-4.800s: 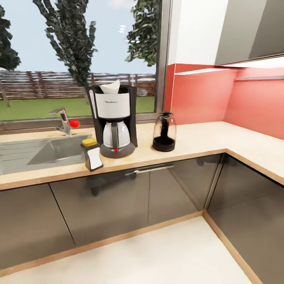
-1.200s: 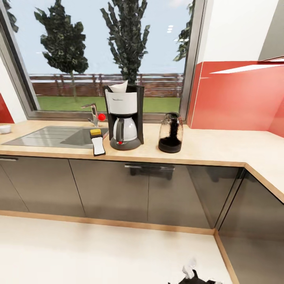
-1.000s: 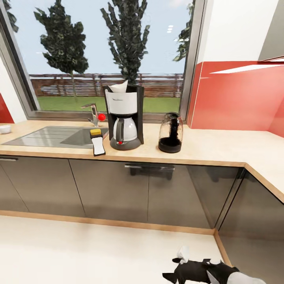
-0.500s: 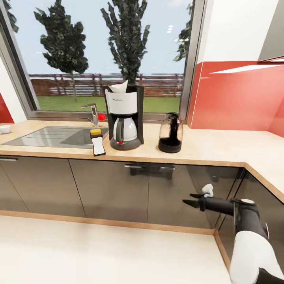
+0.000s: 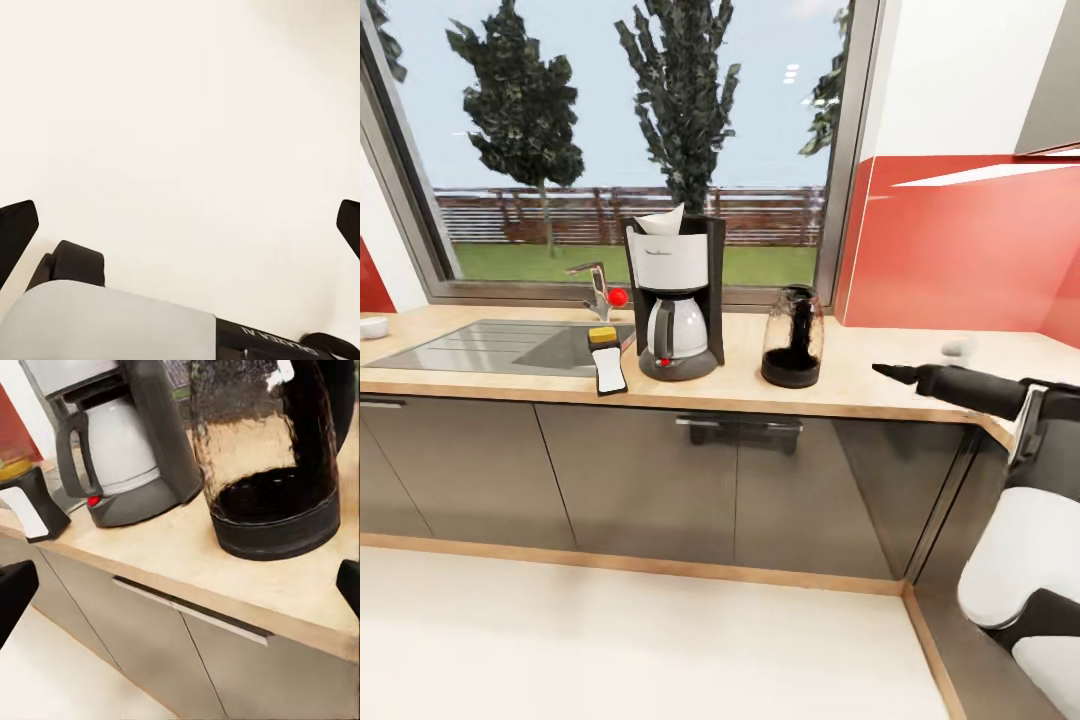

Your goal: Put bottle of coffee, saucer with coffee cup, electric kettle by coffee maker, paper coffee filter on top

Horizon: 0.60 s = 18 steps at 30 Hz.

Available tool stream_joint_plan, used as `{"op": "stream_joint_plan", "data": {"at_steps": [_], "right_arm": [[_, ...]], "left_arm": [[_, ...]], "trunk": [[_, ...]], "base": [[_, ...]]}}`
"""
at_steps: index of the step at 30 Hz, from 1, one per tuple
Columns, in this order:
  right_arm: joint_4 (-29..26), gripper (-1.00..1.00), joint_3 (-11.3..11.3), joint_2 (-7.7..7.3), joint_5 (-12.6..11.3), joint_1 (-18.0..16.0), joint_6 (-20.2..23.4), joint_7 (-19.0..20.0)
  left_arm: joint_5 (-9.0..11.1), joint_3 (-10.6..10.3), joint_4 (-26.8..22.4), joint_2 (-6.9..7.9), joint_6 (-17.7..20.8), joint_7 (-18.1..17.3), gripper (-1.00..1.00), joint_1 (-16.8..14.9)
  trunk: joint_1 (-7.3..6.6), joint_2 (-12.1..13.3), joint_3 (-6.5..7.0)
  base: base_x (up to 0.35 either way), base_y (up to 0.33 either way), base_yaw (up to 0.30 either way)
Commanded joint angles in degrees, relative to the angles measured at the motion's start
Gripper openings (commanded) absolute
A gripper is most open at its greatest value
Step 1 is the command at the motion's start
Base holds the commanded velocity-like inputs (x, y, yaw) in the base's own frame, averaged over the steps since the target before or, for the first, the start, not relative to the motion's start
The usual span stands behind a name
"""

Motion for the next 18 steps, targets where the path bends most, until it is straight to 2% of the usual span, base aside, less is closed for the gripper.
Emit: {"op": "stream_joint_plan", "data": {"at_steps": [1, 4, 5, 9, 11, 12, 14, 18], "right_arm": [[-0.1, 1.00, 0.5, -0.57, 0.5, -1.3, 1.7, -0.6], [-0.2, 1.00, 2.7, -2.03, 0.4, -4.3, 4.4, -3.9], [-0.3, 1.00, 4.3, -2.71, 0.3, -6.1, 5.5, -6.0], [-0.2, 1.00, 7.4, -3.63, 0.3, -9.3, 6.7, -9.9], [-0.2, 1.00, 8.4, -4.31, 0.3, -10.3, 6.9, -11.6], [-0.1, 1.00, 9.3, -5.29, 0.4, -10.9, 7.0, -13.3], [0.3, 1.00, 10.2, -6.29, 0.4, -11.3, 7.0, -14.7], [3.6, 1.00, 11.5, -7.56, 0.4, -11.8, 5.5, -17.4]], "left_arm": [[0.1, -0.1, 0.1, 0.01, -0.2, -0.2, 1.00, 0.0], [0.1, -0.1, 0.1, 0.01, -0.2, -0.2, 1.00, 0.0], [0.1, -0.1, 0.1, 0.01, -0.2, -0.2, 1.00, 0.0], [0.1, -0.1, 0.1, 0.01, -0.2, -0.2, 1.00, 0.0], [0.1, -0.1, 0.1, 0.01, -0.2, -0.2, 1.00, 0.0], [0.1, -0.1, 0.1, 0.01, -0.2, -0.2, 1.00, 0.0], [0.1, -0.1, 0.1, 0.01, -0.2, -0.2, 1.00, 0.0], [0.1, -0.1, 0.1, 0.01, -0.2, -0.2, 1.00, 0.0]], "trunk": [[0.00, 0.0, -0.07], [0.00, 0.0, -0.07], [0.00, 0.0, -0.07], [0.00, 0.0, -0.07], [0.00, 0.0, -0.07], [0.00, 0.0, -0.07], [0.00, 0.0, -0.07], [0.00, 0.0, -0.07]], "base": [[0.000, 0.000, 0.000], [0.000, 0.000, 0.000], [0.000, 0.000, 0.000], [0.000, 0.000, 0.000], [0.000, 0.000, 0.000], [0.000, 0.000, 0.000], [0.000, 0.000, 0.000], [0.000, 0.000, 0.000]]}}
